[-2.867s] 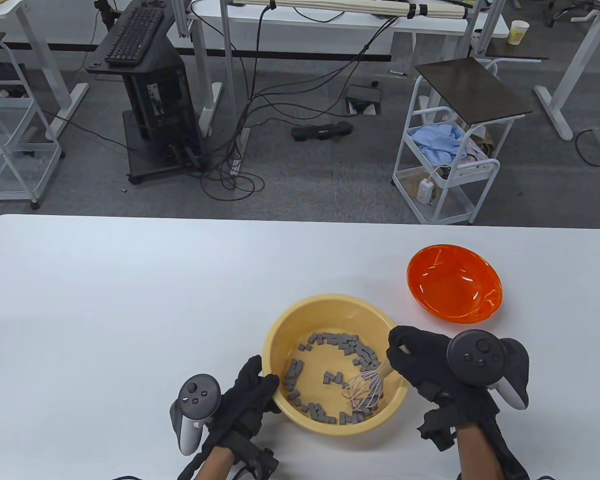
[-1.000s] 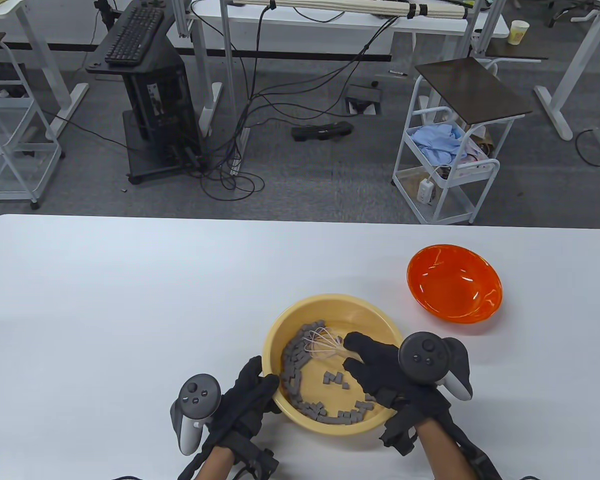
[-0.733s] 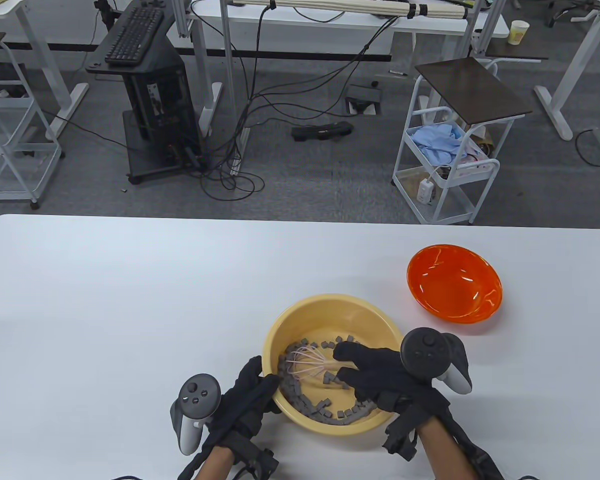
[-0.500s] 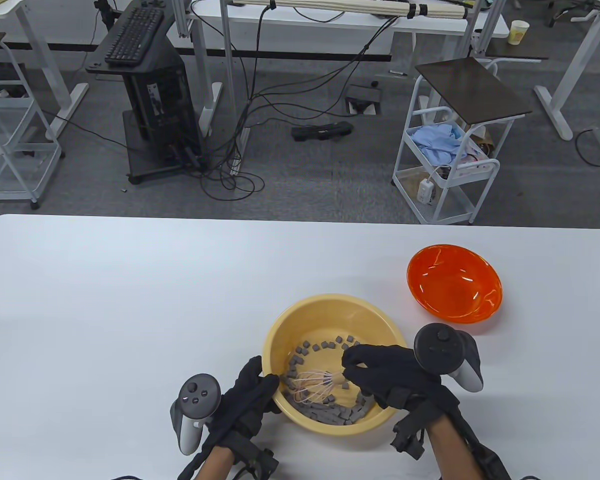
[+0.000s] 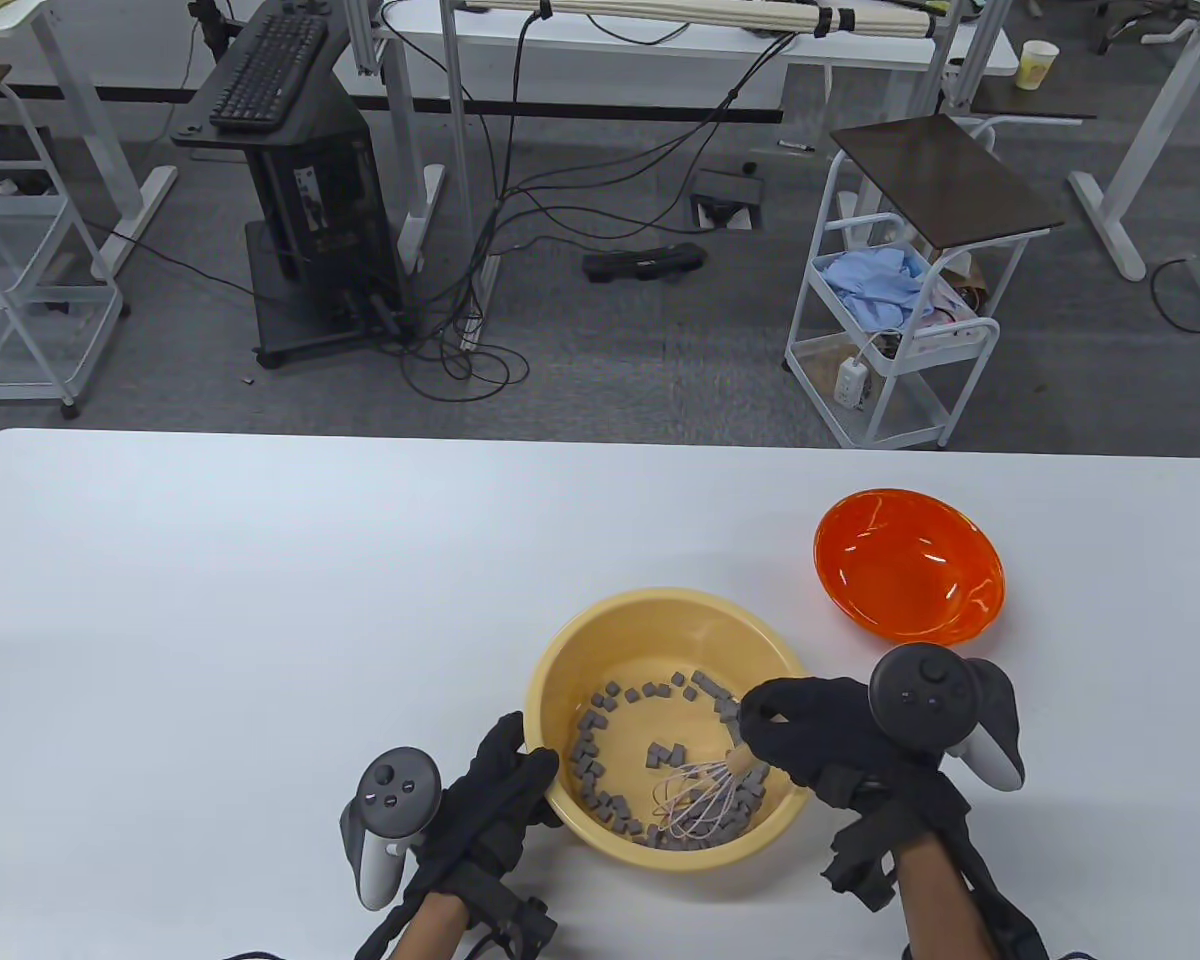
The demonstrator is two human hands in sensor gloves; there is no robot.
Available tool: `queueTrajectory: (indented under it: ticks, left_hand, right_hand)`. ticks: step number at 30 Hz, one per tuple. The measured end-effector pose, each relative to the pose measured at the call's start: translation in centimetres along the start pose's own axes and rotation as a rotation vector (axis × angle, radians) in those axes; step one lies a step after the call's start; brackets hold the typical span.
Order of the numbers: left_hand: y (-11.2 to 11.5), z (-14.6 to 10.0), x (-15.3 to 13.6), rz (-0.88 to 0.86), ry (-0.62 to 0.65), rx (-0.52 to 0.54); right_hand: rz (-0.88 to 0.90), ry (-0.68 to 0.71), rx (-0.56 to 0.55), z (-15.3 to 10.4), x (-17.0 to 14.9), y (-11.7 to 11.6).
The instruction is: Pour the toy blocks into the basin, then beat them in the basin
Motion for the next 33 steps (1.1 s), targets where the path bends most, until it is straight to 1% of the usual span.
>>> queueTrajectory:
  ticks: [9, 15, 21, 27, 33]
  left_hand:
    - [0.0, 0.0, 0.0, -0.001, 0.0, 0.0]
    - [0.0, 0.0, 0.0, -0.001, 0.0, 0.0]
    - [0.0, 0.0, 0.0, -0.001, 0.0, 0.0]
    - [0.0, 0.0, 0.0, -0.001, 0.0, 0.0]
    - [0.0, 0.0, 0.0, -0.005, -0.001, -0.004]
  right_hand:
    - [-0.114, -0.018, -0.075, -0.4, 0.4, 0.7]
    - [-0.215, -0.041, -0.159, -0.6, 0.5, 1.1]
    - [-0.265, -0.051, -0.21, -0.4, 0.3, 0.6]
    - [-0.273, -0.051, -0.222, -0.2, 0.2, 0.0]
    - [-0.248, -0.026, -0.189, 0.4, 0.0, -1.4]
Point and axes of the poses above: the tracker on the back of each hand, its own x axis roughly to the thumb side, its own z axis roughly from the wrist to the fingertips, y = z × x, the point moved 3 cm from there along z, roughly from the wrist to the fingertips, and after that the axes turned 6 degrees about -x, right-handed, at the moved point
